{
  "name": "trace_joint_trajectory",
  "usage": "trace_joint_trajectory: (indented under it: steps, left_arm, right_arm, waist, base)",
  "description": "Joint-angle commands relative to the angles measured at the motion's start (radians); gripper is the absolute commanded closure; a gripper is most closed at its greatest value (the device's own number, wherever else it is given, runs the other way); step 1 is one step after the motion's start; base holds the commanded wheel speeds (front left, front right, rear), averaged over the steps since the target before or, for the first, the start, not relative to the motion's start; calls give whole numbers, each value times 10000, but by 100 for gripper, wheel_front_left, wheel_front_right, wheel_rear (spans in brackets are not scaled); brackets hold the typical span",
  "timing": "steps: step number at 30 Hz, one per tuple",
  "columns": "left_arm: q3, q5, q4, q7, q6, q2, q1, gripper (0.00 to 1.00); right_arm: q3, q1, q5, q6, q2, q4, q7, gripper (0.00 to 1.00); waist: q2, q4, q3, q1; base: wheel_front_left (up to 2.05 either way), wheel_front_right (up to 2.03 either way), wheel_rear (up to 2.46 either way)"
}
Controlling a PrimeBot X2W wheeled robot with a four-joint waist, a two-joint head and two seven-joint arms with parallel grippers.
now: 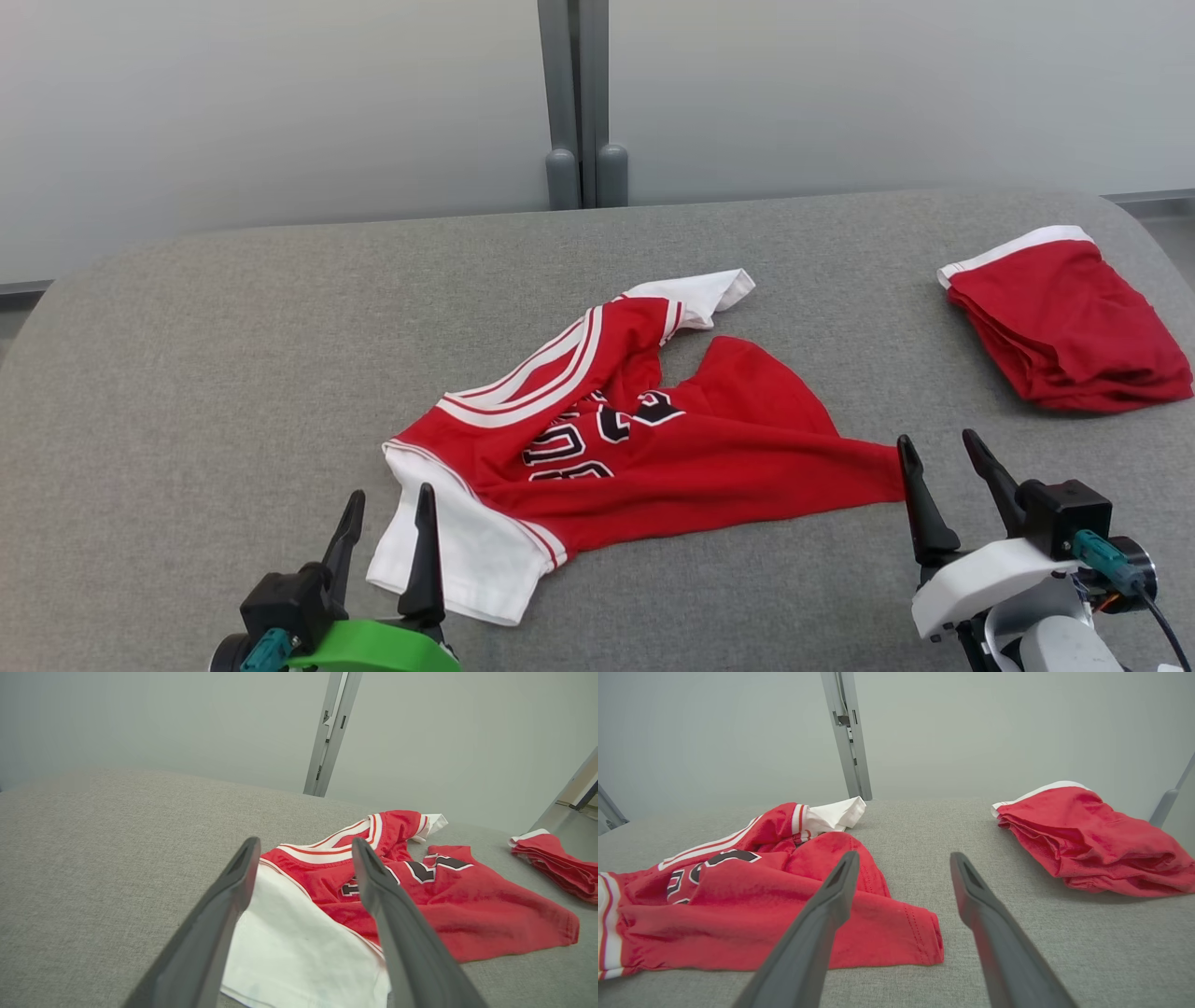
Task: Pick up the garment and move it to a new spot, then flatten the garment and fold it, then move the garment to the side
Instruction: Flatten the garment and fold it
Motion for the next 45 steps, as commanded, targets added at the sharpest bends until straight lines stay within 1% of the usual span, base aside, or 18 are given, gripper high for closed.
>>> trace_joint_trajectory:
  steps: [1, 15, 18, 21, 23, 32, 37, 43, 44, 45]
  left_arm:
    - [-43, -23, 6, 3, -39, 40, 133, 0]
    - [-87, -175, 80, 3, 104, 40, 66, 0]
    - [-117, -189, 268, 3, 148, 40, 30, 0]
    - [-158, -145, 848, 22, 176, 72, -166, 0]
    - [-71, -216, 1342, 236, 234, 180, -401, 0]
    - [230, -670, 3493, 1664, 314, 547, -1258, 0]
    - [319, -966, 4110, 1808, 209, 494, -1632, 0]
    - [136, -1108, 4668, 2009, -30, 409, -1846, 0]
    - [107, -1120, 4716, 2005, -38, 397, -1862, 20]
    - [77, -1120, 4748, 1983, -62, 381, -1877, 51]
  right_arm:
    - [32, 121, 71, -12, -35, -86, -42, 0]
    - [22, 171, -17, -12, -35, -205, -47, 0]
    - [84, 170, 24, -12, -33, -166, -47, 0]
    - [153, 133, 15, -12, -34, -128, -48, 0]
    - [226, 105, 25, -12, -34, -103, -48, 0]
    - [364, -105, -86, -12, -34, 88, -48, 0]
    - [321, -202, -136, -12, -34, 93, -48, 0]
    - [175, -239, -262, -12, -34, 157, -48, 0]
    - [126, -245, -301, -12, -34, 182, -48, 0]
    - [80, -251, -359, -12, -34, 215, -49, 0]
  waist:
    - [0, -1, -8, 0]
    - [0, -9, -72, 0]
    - [0, -5, -24, 0]
    - [0, -18, 28, 0]
    - [0, -51, 66, 0]
    - [0, -406, 379, 0]
    - [0, -632, 649, 0]
    - [0, -760, 824, 0]
    - [0, -764, 840, 0]
    - [0, -760, 852, 0]
  base:
    - [0, 0, 0]
    - [0, 0, 0]
    - [0, 0, 0]
    - [0, 0, 0]
    - [0, 0, 0]
    - [0, 0, 0]
    - [0, 0, 0]
    - [0, 0, 0]
    - [0, 0, 0]
    - [0, 0, 0]
